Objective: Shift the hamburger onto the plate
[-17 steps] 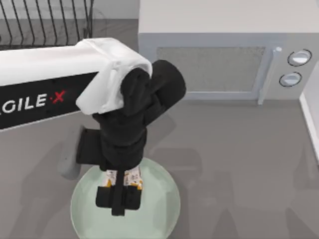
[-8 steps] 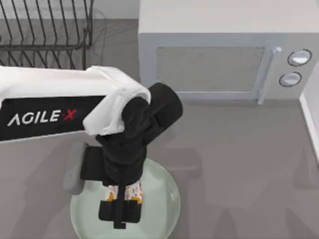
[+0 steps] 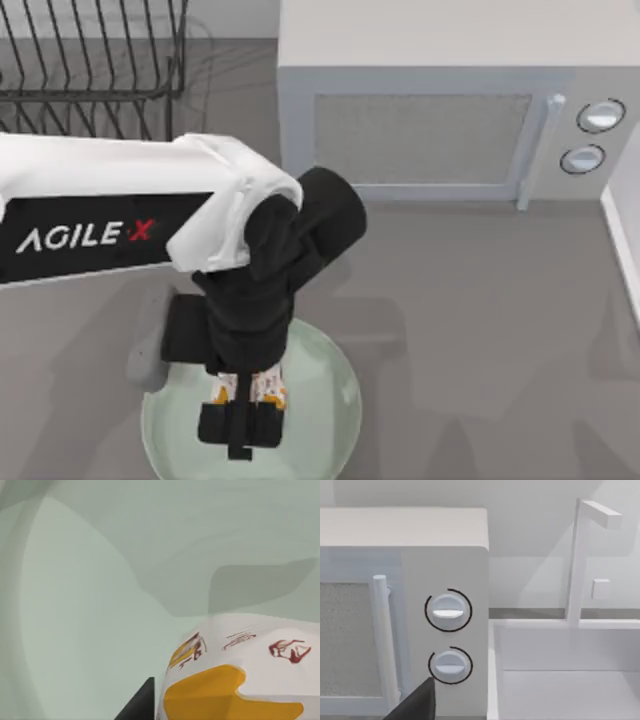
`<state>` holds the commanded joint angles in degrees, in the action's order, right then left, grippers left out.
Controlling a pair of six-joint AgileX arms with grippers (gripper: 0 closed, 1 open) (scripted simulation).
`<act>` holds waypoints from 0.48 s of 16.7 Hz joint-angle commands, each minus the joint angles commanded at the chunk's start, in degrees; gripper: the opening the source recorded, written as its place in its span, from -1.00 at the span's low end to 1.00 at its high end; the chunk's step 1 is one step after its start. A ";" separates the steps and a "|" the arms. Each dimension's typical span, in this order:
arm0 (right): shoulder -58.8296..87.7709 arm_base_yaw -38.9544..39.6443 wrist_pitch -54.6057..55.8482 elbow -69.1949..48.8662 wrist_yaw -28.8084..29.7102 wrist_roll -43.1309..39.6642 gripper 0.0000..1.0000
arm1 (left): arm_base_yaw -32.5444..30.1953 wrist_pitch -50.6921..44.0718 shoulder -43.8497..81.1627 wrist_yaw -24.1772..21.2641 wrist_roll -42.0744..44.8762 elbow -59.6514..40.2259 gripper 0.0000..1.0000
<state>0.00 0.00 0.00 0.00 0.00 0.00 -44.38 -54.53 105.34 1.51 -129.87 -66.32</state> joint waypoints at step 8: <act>0.00 0.00 0.00 0.00 0.00 0.00 1.00 | 0.00 0.00 0.00 0.00 0.00 0.00 1.00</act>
<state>0.00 0.00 0.00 0.00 0.00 0.00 -44.38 -54.53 105.34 1.51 -129.87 -66.32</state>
